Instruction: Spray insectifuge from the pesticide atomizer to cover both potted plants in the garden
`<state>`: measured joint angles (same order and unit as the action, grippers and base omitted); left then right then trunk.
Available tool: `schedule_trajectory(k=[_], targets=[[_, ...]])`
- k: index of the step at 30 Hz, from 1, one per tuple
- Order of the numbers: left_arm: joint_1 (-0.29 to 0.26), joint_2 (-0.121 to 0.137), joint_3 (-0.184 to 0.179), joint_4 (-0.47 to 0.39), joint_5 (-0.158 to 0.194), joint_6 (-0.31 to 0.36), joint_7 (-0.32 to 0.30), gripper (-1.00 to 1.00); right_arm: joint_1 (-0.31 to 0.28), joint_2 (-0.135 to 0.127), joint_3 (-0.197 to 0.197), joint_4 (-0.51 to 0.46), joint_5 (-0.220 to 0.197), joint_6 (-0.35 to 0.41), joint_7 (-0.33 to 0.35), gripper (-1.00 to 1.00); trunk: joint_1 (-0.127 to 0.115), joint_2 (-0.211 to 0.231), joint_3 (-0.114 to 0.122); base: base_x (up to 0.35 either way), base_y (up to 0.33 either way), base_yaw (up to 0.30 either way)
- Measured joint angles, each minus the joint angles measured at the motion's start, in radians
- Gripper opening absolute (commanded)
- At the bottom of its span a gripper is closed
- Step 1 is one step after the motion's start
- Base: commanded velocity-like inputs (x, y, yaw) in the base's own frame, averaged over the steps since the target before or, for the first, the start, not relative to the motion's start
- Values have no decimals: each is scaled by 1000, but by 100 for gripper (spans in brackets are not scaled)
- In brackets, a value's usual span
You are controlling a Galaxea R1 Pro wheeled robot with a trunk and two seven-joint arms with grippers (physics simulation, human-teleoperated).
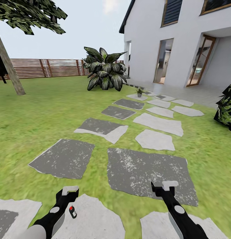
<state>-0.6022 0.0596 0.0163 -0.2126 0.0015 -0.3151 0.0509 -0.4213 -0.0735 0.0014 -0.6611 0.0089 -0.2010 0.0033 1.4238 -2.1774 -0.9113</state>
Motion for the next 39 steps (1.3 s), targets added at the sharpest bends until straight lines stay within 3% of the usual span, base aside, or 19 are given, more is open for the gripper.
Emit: schedule_trajectory(k=[23, 39], targets=[[0, -1, -1, 3, 0, -14, 0, 100, 0, 5, 0, 0, -1, 0, -4, 100, 88, -161, -73, 0, 0, 0], [0, 2, 0, 7, 0, -14, 0, 100, 0, 5, -4, -4, -1, 0, -5, 100, 150, -273, -145, 0, 0, 0]])
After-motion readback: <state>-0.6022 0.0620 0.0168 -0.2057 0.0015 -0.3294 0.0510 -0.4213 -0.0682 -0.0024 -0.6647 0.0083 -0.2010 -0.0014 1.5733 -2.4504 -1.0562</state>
